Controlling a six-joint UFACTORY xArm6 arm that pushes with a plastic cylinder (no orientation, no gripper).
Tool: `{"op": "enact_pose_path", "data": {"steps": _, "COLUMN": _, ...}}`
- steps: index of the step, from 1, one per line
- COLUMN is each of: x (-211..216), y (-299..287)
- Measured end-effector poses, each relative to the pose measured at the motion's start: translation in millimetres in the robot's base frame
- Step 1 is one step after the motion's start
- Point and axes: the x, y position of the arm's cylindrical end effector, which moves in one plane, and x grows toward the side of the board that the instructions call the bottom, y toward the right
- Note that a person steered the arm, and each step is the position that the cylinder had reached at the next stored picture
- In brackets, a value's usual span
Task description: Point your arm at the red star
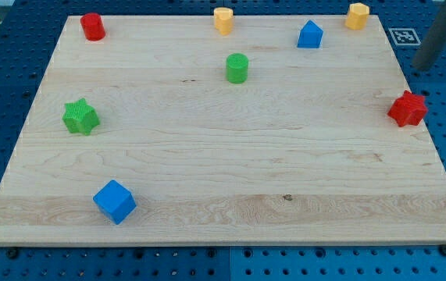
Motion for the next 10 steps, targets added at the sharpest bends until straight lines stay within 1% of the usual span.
{"op": "enact_pose_path", "data": {"steps": 4, "x": 13.3, "y": 0.0}}
{"op": "enact_pose_path", "data": {"steps": 6, "x": 56.3, "y": -0.2}}
{"op": "enact_pose_path", "data": {"steps": 7, "x": 68.7, "y": -0.2}}
{"op": "enact_pose_path", "data": {"steps": 9, "x": 76.0, "y": -4.0}}
{"op": "enact_pose_path", "data": {"steps": 10, "x": 88.8, "y": -12.7}}
